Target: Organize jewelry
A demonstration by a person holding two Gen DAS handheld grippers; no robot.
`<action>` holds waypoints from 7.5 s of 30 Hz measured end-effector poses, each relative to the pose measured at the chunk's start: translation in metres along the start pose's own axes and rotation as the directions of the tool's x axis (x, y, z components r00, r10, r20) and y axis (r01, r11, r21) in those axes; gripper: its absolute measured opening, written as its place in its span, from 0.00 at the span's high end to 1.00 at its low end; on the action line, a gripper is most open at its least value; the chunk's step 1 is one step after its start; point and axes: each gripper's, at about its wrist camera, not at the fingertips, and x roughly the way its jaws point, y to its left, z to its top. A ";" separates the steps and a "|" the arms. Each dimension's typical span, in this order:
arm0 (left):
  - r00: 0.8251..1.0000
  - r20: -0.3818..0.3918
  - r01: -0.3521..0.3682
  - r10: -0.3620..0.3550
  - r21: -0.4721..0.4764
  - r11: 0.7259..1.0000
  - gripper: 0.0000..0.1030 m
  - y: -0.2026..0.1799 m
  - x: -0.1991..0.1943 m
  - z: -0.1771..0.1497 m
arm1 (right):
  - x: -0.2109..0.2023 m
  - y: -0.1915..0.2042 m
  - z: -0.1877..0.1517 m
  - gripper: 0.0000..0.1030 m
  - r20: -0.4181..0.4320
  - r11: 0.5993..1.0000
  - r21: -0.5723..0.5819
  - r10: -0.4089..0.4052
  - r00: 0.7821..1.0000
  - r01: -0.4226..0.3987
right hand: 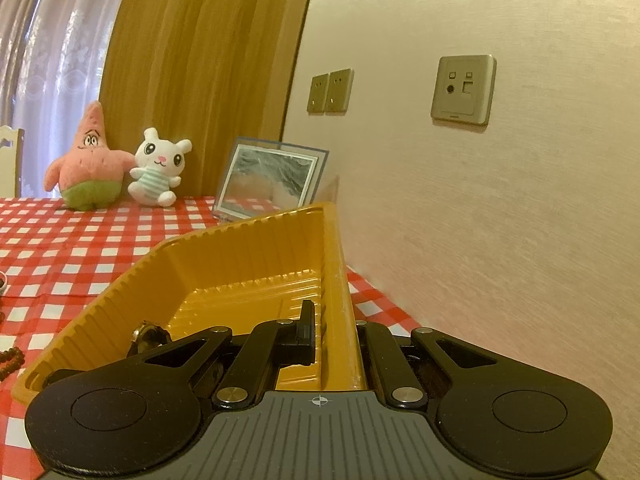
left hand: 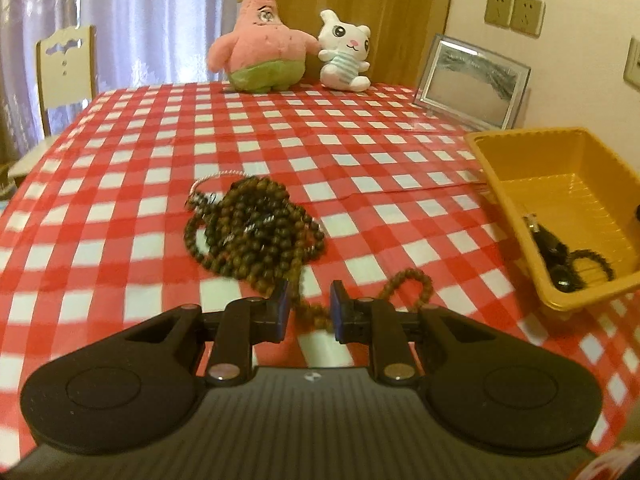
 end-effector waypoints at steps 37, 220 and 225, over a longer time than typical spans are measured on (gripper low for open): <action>0.963 0.269 -0.031 0.016 0.052 0.998 0.94 0.031 -0.123 0.097 | 0.000 -0.004 0.001 0.95 0.019 0.999 0.025 0.038 0.999 -0.038; 0.808 0.572 0.081 -0.142 0.131 0.988 0.94 0.031 -0.250 0.250 | 0.007 -0.007 -0.005 0.95 -0.019 0.999 0.008 0.049 0.999 -0.049; 0.777 0.609 0.094 -0.159 0.138 0.986 0.94 0.021 -0.266 0.268 | 0.006 -0.007 -0.005 0.95 -0.017 0.999 0.009 0.051 0.999 -0.051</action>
